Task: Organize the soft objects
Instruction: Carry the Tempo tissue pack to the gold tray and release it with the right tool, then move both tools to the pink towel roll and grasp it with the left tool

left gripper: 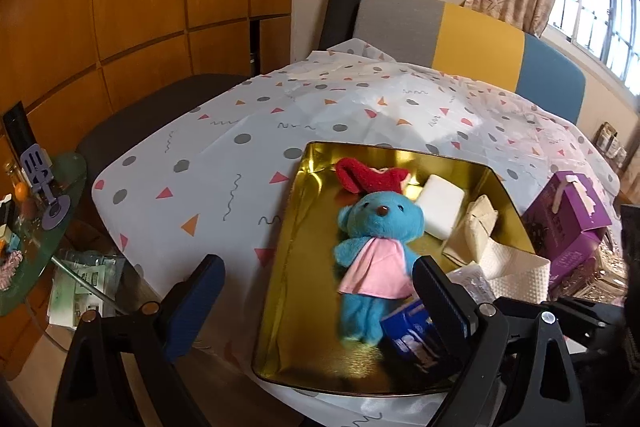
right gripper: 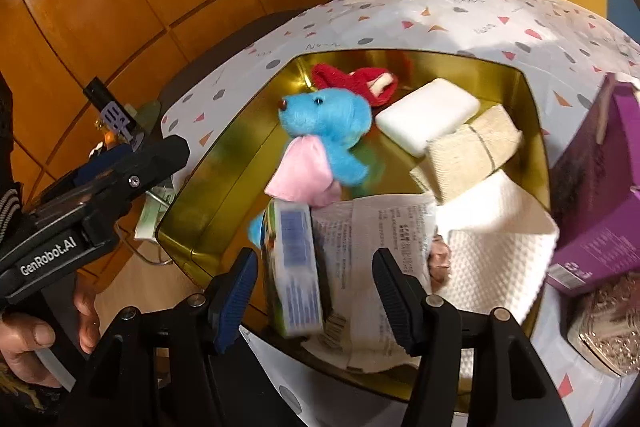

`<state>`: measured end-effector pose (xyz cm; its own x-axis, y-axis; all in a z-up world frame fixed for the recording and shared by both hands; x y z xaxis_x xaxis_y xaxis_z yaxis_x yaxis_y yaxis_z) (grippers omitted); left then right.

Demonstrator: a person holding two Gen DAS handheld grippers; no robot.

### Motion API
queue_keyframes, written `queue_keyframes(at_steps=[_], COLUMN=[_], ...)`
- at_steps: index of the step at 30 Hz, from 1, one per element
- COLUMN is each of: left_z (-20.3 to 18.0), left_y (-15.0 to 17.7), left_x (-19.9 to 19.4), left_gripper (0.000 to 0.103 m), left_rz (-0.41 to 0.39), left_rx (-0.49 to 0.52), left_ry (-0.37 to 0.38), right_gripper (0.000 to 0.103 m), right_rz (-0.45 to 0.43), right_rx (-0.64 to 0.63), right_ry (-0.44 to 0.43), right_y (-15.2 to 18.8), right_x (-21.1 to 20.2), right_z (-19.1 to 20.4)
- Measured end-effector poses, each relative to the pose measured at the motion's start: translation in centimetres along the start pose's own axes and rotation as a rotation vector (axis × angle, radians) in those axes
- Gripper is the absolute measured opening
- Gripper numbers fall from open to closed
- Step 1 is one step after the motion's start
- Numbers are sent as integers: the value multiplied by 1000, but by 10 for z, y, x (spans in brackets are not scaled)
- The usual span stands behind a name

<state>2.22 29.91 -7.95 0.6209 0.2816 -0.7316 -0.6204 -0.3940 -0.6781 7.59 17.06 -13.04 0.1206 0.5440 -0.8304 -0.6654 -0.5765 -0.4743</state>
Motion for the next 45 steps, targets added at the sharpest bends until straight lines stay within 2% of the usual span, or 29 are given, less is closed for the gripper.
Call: queue_keyframes(at_steps=[15, 21, 27, 34, 39, 45], left_z=[-21, -29, -37, -53, -66, -85], left_y=[3, 6, 5, 5, 7, 11], left_x=[-7, -7, -11, -13, -13, -15], left_gripper=[96, 96, 96, 96, 96, 96], left_rz=[0, 10, -5, -3, 9, 9], left_rx=[57, 64, 99, 135, 153, 214], left_ry=[13, 22, 15, 45, 63, 86], right_gripper=[60, 60, 60, 60, 60, 60], right_rz=[-209, -312, -384, -437, -489, -550], right_rx=[-7, 53, 154, 336, 544, 796], right_ry=[171, 226, 330, 477, 574, 643], right_y=[-5, -4, 8, 41, 83, 139], right_x=[-85, -136, -187, -240, -277, -312], right_z=[-36, -70, -127, -211, -275, -336])
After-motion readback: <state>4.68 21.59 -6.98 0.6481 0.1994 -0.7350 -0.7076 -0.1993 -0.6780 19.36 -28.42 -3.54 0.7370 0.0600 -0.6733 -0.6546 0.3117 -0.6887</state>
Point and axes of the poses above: each gripper's, at about its wrist camera, not at the fingertips, and x roughly the way its jaws point, z to its left, y to its underside, the point moved 10 cm from there along x, roughly the way its jaws point, and after that the axes turned 5 degrees about z, right-handed, at the moved point
